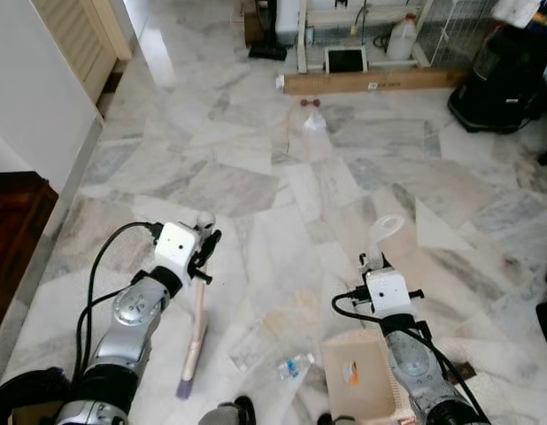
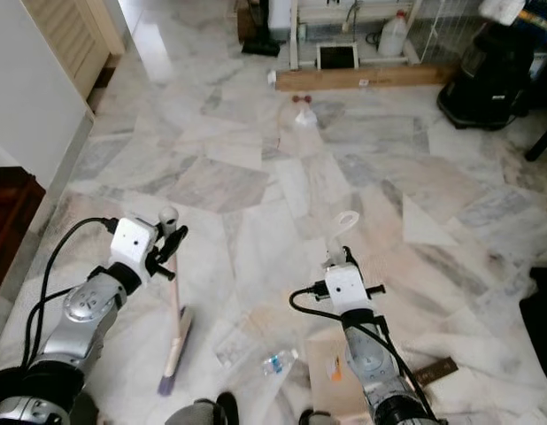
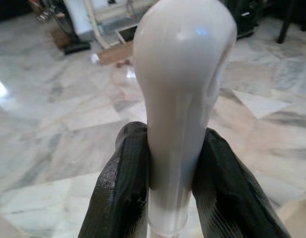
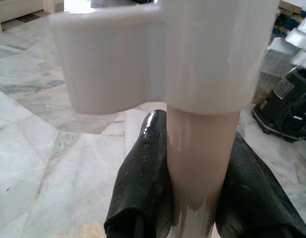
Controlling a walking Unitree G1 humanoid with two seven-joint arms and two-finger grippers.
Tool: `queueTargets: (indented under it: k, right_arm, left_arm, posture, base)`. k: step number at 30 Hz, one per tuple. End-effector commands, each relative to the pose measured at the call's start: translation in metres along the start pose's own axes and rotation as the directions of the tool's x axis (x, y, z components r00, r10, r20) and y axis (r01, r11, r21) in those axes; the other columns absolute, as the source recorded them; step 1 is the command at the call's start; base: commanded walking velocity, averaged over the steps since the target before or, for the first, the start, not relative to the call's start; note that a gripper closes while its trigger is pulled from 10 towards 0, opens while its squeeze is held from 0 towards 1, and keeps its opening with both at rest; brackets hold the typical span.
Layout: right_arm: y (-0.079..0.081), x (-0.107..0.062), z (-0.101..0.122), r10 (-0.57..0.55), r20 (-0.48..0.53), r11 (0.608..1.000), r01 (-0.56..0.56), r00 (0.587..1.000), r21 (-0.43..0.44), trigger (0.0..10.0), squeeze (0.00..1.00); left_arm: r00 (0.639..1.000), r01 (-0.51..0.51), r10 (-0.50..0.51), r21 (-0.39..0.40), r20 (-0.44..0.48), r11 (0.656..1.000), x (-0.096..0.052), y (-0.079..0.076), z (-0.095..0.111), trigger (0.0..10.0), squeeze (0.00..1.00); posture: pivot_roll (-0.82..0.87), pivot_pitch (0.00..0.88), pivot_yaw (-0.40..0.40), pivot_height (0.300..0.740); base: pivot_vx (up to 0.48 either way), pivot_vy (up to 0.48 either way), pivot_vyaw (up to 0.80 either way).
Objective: Sweep floor
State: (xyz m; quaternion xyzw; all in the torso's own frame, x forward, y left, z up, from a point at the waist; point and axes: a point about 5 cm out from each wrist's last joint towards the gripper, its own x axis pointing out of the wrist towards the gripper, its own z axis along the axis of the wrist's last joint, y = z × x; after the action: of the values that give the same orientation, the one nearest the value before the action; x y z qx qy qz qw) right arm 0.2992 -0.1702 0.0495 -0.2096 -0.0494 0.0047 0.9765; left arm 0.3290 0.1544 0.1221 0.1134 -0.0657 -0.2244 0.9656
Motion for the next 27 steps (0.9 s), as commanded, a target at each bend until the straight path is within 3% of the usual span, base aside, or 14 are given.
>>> queueTargets:
  k: [1, 6, 12, 27]
  right_arm:
    - [0.002, 0.002, 0.007, -0.005, 0.041, 1.000, 0.005, 0.999, -0.005, 10.0, 0.00]
    - [0.005, 0.004, 0.010, -0.009, 0.050, 1.000, 0.009, 0.999, -0.007, 10.0, 0.00]
    - [0.012, 0.007, 0.016, -0.017, 0.063, 1.000, 0.017, 0.998, 0.012, 10.0, 0.00]
    - [0.018, 0.019, 0.028, -0.021, 0.081, 0.999, 0.018, 0.996, 0.031, 10.0, 0.00]
  left_arm:
    - [0.999, 0.016, -0.018, -0.054, -0.028, 0.998, 0.000, -0.006, -0.005, 10.0, 0.00]
    - [0.999, 0.030, -0.037, -0.192, -0.029, 0.981, 0.003, -0.012, -0.003, 10.0, 0.00]
    - [1.000, -0.020, 0.023, -0.327, 0.006, 0.945, 0.005, 0.000, 0.006, 10.0, 0.00]
    - [0.994, 0.106, -0.085, -0.415, 0.069, 0.904, 0.013, -0.007, 0.026, 10.0, 0.00]
  posture:
    - [0.11, 0.338, 0.071, 0.740]
    - [0.12, 0.365, 0.073, 0.740]
    - [0.13, 0.387, 0.073, 0.740]
    - [0.14, 0.397, 0.076, 0.740]
  base:
    - [0.000, 0.000, 0.00]
    - [0.000, 0.000, 0.00]
    - [0.000, 0.000, 0.00]
    - [0.000, 0.000, 0.00]
